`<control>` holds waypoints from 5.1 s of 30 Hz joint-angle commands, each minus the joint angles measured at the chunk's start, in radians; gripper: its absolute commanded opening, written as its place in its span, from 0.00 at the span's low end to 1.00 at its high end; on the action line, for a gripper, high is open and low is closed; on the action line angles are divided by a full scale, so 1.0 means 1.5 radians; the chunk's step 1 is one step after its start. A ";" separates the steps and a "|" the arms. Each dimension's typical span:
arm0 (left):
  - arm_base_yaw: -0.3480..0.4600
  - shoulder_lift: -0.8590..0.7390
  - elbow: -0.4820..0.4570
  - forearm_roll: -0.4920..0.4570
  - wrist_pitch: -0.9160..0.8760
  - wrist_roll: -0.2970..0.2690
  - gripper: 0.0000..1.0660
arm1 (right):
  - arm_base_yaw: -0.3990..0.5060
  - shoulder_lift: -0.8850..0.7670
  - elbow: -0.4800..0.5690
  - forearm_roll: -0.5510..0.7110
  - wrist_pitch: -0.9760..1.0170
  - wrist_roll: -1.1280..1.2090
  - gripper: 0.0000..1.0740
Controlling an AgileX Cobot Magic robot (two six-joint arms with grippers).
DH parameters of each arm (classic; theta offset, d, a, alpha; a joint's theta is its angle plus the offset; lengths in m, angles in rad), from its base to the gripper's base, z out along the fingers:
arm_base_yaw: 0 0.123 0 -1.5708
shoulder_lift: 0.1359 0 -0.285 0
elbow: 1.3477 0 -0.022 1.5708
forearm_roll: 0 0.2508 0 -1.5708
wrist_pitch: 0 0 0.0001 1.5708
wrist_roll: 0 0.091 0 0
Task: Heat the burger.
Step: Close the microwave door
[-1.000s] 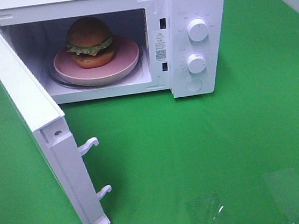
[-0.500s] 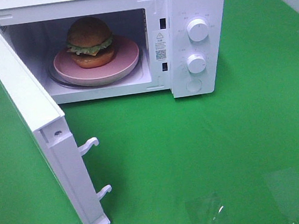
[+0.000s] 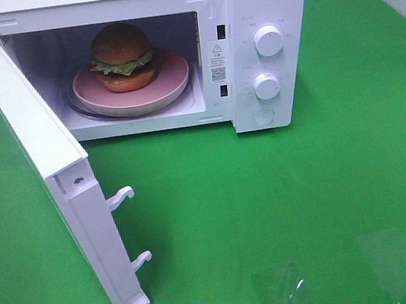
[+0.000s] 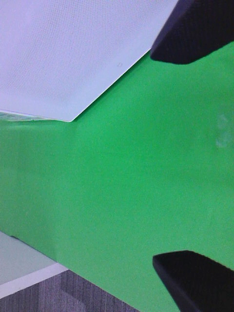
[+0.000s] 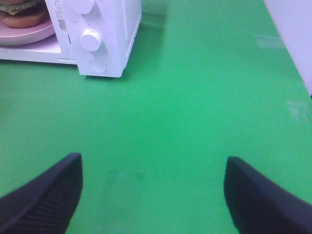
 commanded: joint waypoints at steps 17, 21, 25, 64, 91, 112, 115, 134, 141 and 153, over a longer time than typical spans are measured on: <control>0.001 -0.010 0.001 0.002 -0.009 0.000 0.92 | -0.003 -0.019 0.001 -0.004 -0.008 0.005 0.70; 0.001 -0.010 0.001 0.002 -0.009 0.000 0.92 | -0.003 -0.019 0.001 -0.004 -0.008 0.005 0.70; 0.001 -0.010 0.001 0.002 -0.009 0.000 0.92 | -0.003 -0.019 0.001 -0.004 -0.008 0.005 0.70; 0.001 0.112 -0.022 -0.005 -0.159 -0.003 0.48 | -0.003 -0.019 0.001 -0.004 -0.008 0.005 0.70; 0.001 0.359 0.187 -0.015 -0.797 -0.001 0.00 | -0.003 -0.019 0.001 -0.004 -0.008 0.005 0.70; 0.001 0.657 0.210 0.101 -1.128 -0.077 0.00 | -0.003 -0.019 0.001 -0.004 -0.008 0.005 0.70; 0.001 0.717 0.210 0.141 -1.186 -0.117 0.00 | -0.003 -0.019 0.001 -0.004 -0.008 0.005 0.70; -0.027 0.905 0.145 0.278 -1.291 -0.177 0.00 | -0.003 -0.019 0.001 -0.004 -0.008 0.005 0.70; -0.058 0.941 0.128 0.267 -1.297 -0.171 0.00 | -0.003 -0.019 0.001 -0.004 -0.008 0.005 0.70; -0.117 0.992 0.117 0.209 -1.315 -0.130 0.00 | -0.003 -0.019 0.001 -0.004 -0.008 0.005 0.70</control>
